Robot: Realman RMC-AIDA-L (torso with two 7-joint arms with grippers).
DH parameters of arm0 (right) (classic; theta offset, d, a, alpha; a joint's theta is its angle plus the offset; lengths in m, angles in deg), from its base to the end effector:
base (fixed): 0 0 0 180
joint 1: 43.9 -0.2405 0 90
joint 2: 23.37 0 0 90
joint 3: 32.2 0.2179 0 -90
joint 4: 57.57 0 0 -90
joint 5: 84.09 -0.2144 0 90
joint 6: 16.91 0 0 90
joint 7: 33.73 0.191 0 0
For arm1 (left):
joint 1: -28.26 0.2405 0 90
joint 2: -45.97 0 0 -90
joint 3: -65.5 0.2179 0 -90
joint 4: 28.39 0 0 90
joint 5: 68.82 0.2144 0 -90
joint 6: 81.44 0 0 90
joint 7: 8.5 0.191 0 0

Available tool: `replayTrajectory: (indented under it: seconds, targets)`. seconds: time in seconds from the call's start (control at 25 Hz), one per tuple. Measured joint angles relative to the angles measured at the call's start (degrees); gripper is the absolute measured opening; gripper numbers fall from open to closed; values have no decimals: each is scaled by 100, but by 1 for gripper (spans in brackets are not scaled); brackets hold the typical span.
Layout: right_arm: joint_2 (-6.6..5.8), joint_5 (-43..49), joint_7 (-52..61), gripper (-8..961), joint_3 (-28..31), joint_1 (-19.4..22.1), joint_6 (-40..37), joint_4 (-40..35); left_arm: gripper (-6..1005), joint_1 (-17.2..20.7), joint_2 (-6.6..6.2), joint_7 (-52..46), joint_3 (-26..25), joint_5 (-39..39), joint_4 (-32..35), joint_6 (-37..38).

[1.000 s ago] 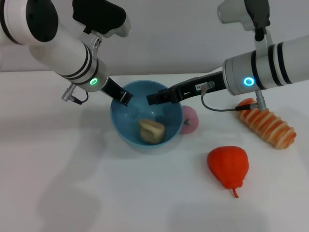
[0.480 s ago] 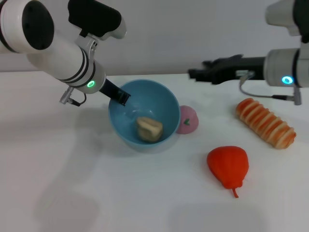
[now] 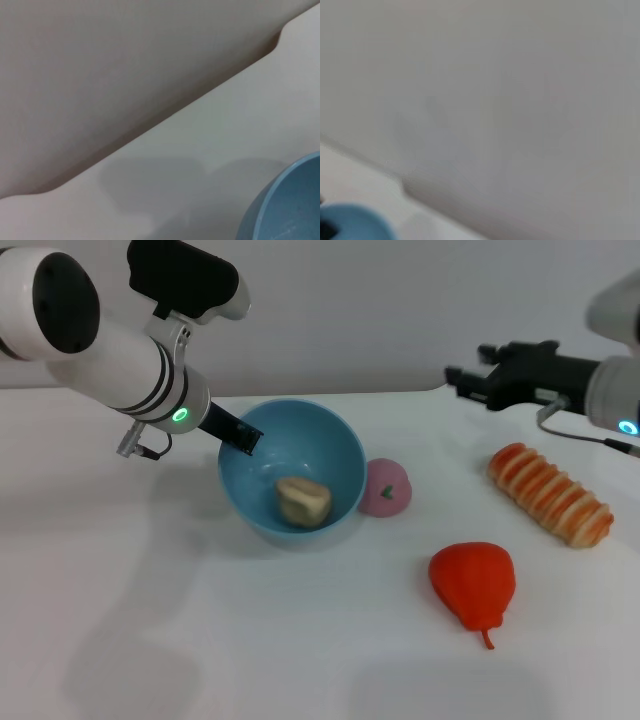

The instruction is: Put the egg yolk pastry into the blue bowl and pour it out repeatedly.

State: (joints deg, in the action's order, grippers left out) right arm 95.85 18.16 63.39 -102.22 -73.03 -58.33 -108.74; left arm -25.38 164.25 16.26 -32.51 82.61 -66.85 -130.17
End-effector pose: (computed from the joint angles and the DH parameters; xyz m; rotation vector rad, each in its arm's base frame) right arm 0.2013 0.4422 -0.0087 -2.2424 0.6351 0.3902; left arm -0.1814 0.4512 -0.0722 -2.3013 -0.8916 0.3094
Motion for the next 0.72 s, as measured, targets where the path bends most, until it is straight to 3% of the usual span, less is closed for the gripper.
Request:
replayTrajectory:
  seconds: [0.12,0.2,0.4,0.52,0.72]
  targets:
    - [-11,-1925,-1716,495,48,201,139,382,0,12,-7,2,-1,0,-7,20]
    - [-7,-3693,-3328,495,40,310,121,782,-1,12,-7,2,0,0,-10,31]
    - [-7,-6296,-5701,494,-5,435,-292,1647,0,-23,-6,3,1,-32,-64,105]
    - [-20,-6617,-5959,493,57,597,-830,1986,0,-22,6,3,2,-35,-107,146]
    - [-13,-6596,-6058,492,265,796,-1040,2452,-1,-25,16,3,25,-35,-118,354]
